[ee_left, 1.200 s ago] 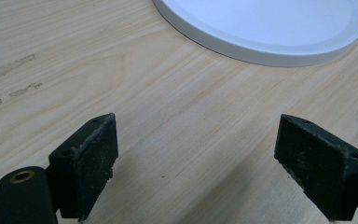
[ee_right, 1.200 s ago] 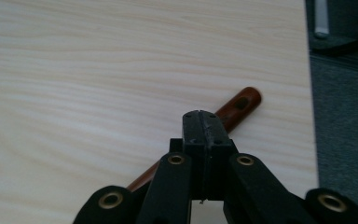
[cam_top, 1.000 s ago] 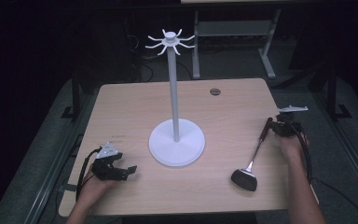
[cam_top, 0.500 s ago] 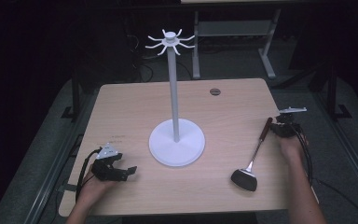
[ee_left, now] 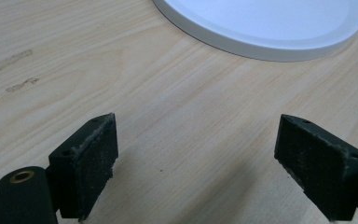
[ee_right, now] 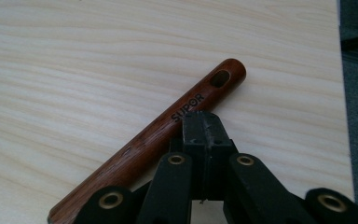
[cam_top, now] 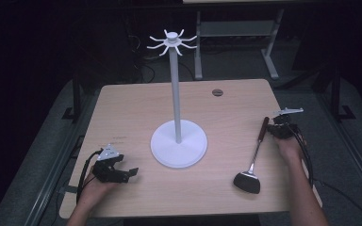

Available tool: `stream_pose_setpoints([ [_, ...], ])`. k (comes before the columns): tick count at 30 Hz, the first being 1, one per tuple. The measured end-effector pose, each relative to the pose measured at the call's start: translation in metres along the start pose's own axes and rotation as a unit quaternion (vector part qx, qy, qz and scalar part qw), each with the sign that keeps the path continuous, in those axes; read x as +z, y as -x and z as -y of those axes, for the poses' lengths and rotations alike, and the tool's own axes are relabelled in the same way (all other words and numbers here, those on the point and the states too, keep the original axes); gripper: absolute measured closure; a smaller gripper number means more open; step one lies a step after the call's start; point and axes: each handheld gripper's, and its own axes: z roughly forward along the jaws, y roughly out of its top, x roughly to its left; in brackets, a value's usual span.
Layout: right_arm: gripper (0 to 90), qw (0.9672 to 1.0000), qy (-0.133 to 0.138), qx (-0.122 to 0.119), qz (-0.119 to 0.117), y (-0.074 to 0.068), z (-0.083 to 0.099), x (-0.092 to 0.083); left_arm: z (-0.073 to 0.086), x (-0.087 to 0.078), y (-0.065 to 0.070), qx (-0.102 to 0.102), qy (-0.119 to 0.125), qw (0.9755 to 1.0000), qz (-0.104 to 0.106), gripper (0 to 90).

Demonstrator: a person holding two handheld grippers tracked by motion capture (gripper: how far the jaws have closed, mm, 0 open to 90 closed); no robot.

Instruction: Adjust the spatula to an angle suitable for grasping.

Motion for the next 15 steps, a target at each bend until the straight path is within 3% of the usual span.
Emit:
stream_pose_setpoints([
  [15,90.0,0.999,-0.002,-0.025,-0.036,-0.02,-0.006,0.004,0.0,-0.001,0.0,0.0,0.0,1.0,0.0,12.9],
])
